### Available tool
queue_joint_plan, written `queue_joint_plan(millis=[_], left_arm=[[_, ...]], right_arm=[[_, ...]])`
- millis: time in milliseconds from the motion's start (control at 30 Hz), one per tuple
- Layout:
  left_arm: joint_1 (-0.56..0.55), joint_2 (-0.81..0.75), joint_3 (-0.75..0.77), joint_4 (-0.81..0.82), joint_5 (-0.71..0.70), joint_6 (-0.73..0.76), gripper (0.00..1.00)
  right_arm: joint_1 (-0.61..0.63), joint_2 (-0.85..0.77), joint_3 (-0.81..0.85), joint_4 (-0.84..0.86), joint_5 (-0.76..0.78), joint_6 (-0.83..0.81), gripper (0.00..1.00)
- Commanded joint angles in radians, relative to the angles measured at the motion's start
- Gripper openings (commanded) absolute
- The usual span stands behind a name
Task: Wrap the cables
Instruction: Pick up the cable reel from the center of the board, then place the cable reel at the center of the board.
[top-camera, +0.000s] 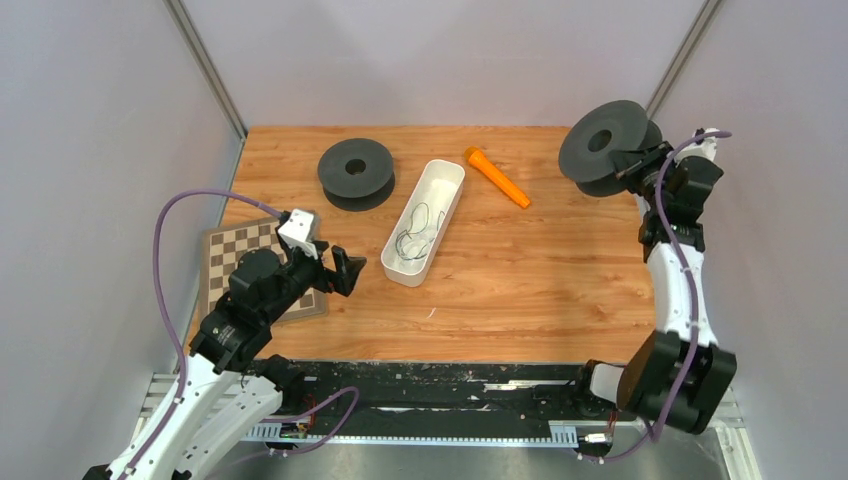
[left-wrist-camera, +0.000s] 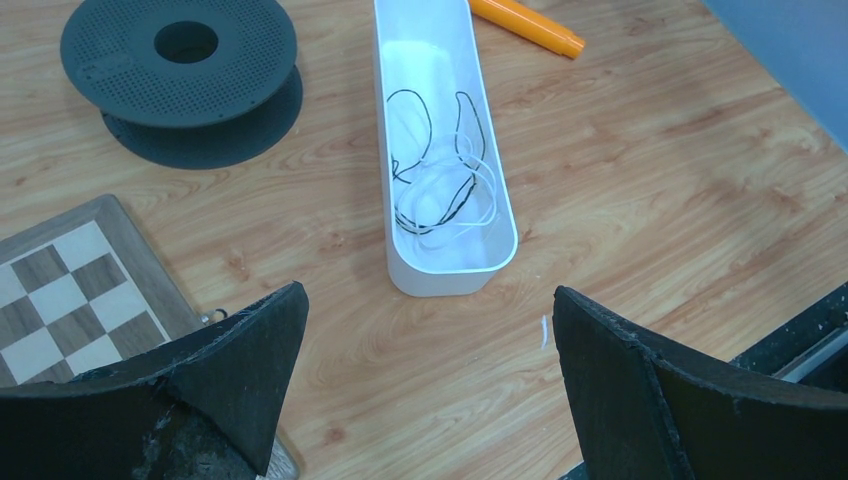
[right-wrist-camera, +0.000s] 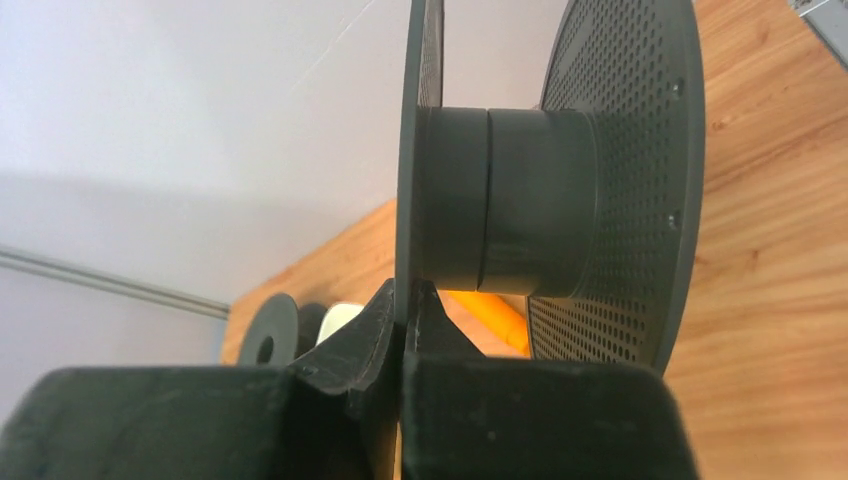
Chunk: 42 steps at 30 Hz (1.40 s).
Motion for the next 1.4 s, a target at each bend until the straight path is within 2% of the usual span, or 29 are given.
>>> queue_joint_plan(millis=[0, 167, 233, 333, 433, 567, 700, 833, 1067, 1367], left_arm=[[-0.003, -0.007, 0.015, 0.022, -0.008, 0.009, 1.0], [-0.002, -0.007, 0.013, 0.02, -0.038, 0.001, 1.0], [-0.003, -0.005, 0.015, 0.011, -0.051, -0.005, 1.0], [-0.002, 0.003, 0.021, 0.002, -0.067, -0.002, 1.0], [-0.002, 0.008, 0.03, -0.012, -0.084, -0.015, 1.0], [-0.003, 0.057, 0.071, -0.051, -0.074, -0.07, 1.0], [-0.002, 0.096, 0.089, -0.058, -0.047, -0.109, 1.0], [-0.003, 0.113, 0.087, -0.066, -0.05, -0.133, 0.98], [-0.002, 0.115, 0.068, -0.065, -0.051, -0.158, 0.98], [-0.002, 0.148, 0.074, -0.058, -0.017, -0.177, 0.93]], right_arm=[[0.122, -0.191, 0.014, -0.333, 0.173, -0.265, 0.0], [0.374, -0.34, -0.017, -0.523, 0.418, -0.378, 0.0], [0.488, -0.384, -0.038, -0.586, 0.529, -0.377, 0.0], [0.649, -0.417, -0.081, -0.642, 0.6, -0.363, 0.0], [0.831, -0.383, -0.092, -0.727, 0.785, -0.32, 0.0], [1.065, -0.293, -0.051, -0.818, 0.948, -0.189, 0.0], [1.223, -0.16, 0.044, -0.915, 1.093, -0.087, 0.0], [1.266, -0.074, 0.108, -0.953, 1.119, -0.022, 0.0], [1.271, -0.018, 0.129, -0.888, 1.074, 0.059, 0.0], [1.272, 0.002, 0.18, -0.884, 1.102, 0.075, 0.11]])
